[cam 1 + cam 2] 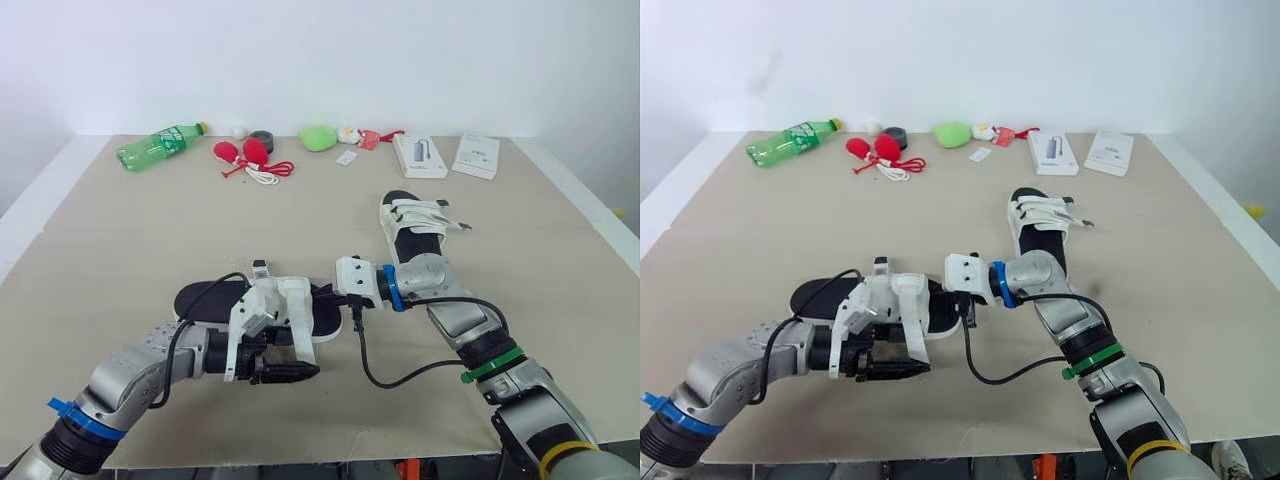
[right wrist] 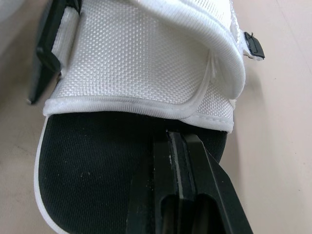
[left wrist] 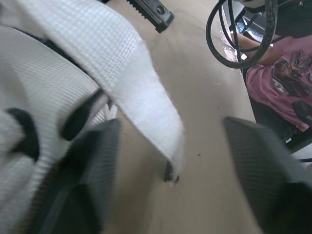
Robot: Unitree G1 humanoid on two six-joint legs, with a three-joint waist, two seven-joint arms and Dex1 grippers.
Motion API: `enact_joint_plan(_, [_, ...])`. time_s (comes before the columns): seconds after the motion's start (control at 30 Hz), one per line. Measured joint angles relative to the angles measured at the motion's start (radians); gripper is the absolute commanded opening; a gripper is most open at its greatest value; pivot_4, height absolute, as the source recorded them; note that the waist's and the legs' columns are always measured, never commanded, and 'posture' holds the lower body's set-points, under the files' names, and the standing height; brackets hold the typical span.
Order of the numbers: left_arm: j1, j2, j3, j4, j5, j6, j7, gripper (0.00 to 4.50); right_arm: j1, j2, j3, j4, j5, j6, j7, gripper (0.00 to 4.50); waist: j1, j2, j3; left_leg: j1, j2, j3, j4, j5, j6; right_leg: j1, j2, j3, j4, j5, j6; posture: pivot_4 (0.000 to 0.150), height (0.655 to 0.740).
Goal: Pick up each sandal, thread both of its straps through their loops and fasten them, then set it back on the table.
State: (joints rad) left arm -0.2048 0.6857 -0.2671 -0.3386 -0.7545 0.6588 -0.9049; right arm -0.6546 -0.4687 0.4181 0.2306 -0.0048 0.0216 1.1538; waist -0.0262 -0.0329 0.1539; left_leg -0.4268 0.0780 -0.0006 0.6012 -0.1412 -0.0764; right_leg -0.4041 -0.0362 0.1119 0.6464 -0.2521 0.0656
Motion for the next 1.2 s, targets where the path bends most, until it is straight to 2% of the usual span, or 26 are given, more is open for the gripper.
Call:
enact_joint_plan(0.07, [0.0, 0.0, 0.003, 0.0, -0.001, 0.005, -0.009, 1.49, 0.0, 0.0, 0.001, -0.003, 0.0, 0.0, 0.003, 0.0, 0.0, 0.0, 0.0, 0.0, 0.0, -0.001, -0.001, 0.0, 0.0, 0.0, 0.001, 0.0, 0.0, 0.0, 0.0, 0.15, 0.74])
enact_joint_plan(0.1, [0.0, -0.002, 0.008, 0.0, -0.001, 0.011, -0.016, 0.92, 0.0, 0.0, 0.002, -0.005, 0.0, 0.0, 0.003, 0.0, 0.0, 0.0, 0.0, 0.0, 0.0, -0.001, -0.002, 0.0, 0.001, 0.0, 0.001, 0.0, 0.0, 0.0, 0.0, 0.15, 0.74])
enact_joint_plan(0.13, [0.0, -0.003, 0.01, 0.0, -0.001, 0.018, -0.02, 0.67, 0.0, 0.0, 0.002, -0.006, 0.0, 0.0, 0.003, 0.0, 0.0, 0.0, 0.0, 0.0, 0.0, -0.002, -0.002, 0.0, 0.001, 0.0, 0.002, 0.0, 0.0, 0.0, 0.0, 0.15, 0.74])
enact_joint_plan(0.17, [0.0, -0.006, 0.012, 0.0, -0.002, 0.024, -0.024, 0.18, 0.0, 0.0, 0.002, -0.006, 0.0, 0.0, 0.003, 0.0, 0.0, 0.0, 0.0, 0.0, 0.0, -0.002, -0.002, 0.0, 0.001, 0.0, 0.002, -0.001, 0.0, 0.0, 0.0, 0.15, 0.74])
enact_joint_plan(0.2, [0.0, -0.009, 0.014, 0.0, -0.006, 0.029, -0.027, 0.08, 0.0, 0.0, 0.002, -0.006, 0.0, 0.0, 0.003, 0.0, 0.0, 0.0, 0.0, 0.0, 0.0, -0.002, -0.002, 0.0, 0.001, 0.0, 0.002, -0.001, 0.0, 0.0, 0.0, 0.15, 0.74])
enact_joint_plan(0.37, [-0.003, -0.016, 0.044, 0.0, -0.039, 0.095, -0.041, 0.08, -0.001, 0.0, 0.002, -0.004, 0.0, 0.002, 0.0, 0.0, 0.0, 0.0, 0.0, 0.0, 0.0, -0.002, -0.001, 0.0, 0.0, 0.0, 0.002, -0.001, 0.0, 0.0, 0.0, 0.15, 0.74])
enact_joint_plan(0.5, [-0.017, 0.035, 0.105, 0.0, -0.138, 0.202, -0.085, 0.08, -0.001, 0.0, 0.002, -0.007, 0.0, 0.002, 0.003, 0.0, 0.0, -0.001, 0.001, 0.0, 0.0, -0.003, -0.001, -0.001, 0.0, -0.001, 0.002, -0.001, 0.0, 0.0, 0.0, 0.15, 0.74])
enact_joint_plan(0.57, [-0.083, 0.104, 0.179, 0.009, -0.233, 0.297, -0.129, 0.08, -0.003, 0.0, 0.002, -0.007, 0.0, 0.002, 0.004, 0.0, 0.0, -0.003, 0.002, -0.001, 0.0, -0.005, -0.002, -0.001, -0.001, -0.002, 0.002, -0.002, 0.0, 0.0, 0.0, 0.15, 0.74])
enact_joint_plan(0.73, [-0.176, 0.123, 0.254, 0.035, -0.314, 0.376, -0.137, 0.08, -0.007, 0.0, 0.005, -0.007, 0.0, 0.002, 0.007, 0.0, -0.003, -0.003, 0.002, -0.001, 0.0, -0.005, -0.002, -0.001, -0.001, -0.002, 0.001, -0.001, -0.001, 0.0, 0.0, 0.15, 0.74])
enact_joint_plan(0.83, [-0.225, 0.116, 0.25, 0.068, -0.3, 0.385, -0.136, 0.08, -0.01, 0.0, 0.006, -0.007, 0.0, 0.002, 0.011, 0.0, -0.004, -0.003, 0.002, -0.001, 0.0, -0.006, -0.002, -0.001, -0.001, -0.002, 0.003, -0.002, -0.001, 0.0, 0.0, 0.15, 0.74])
enact_joint_plan(0.93, [-0.325, 0.108, 0.218, 0.136, -0.224, 0.364, -0.145, 0.08, -0.012, -0.001, 0.008, -0.005, 0.0, 0.002, 0.012, 0.0, -0.005, -0.003, 0.002, -0.002, -0.001, -0.006, -0.002, -0.001, -0.001, -0.002, 0.003, -0.002, -0.001, 0.0, 0.0, 0.15, 0.74])
enact_joint_plan(1.2, [-0.544, 0.078, 0.133, 0.399, -0.098, 0.365, -0.278, 0.08, -0.018, 0.002, 0.011, -0.002, 0.0, -0.003, 0.015, 0.0, -0.01, -0.004, 0.003, -0.003, -0.001, -0.007, -0.002, 0.0, 0.001, -0.002, 0.004, -0.003, -0.001, 0.0, 0.001, 0.15, 0.74])
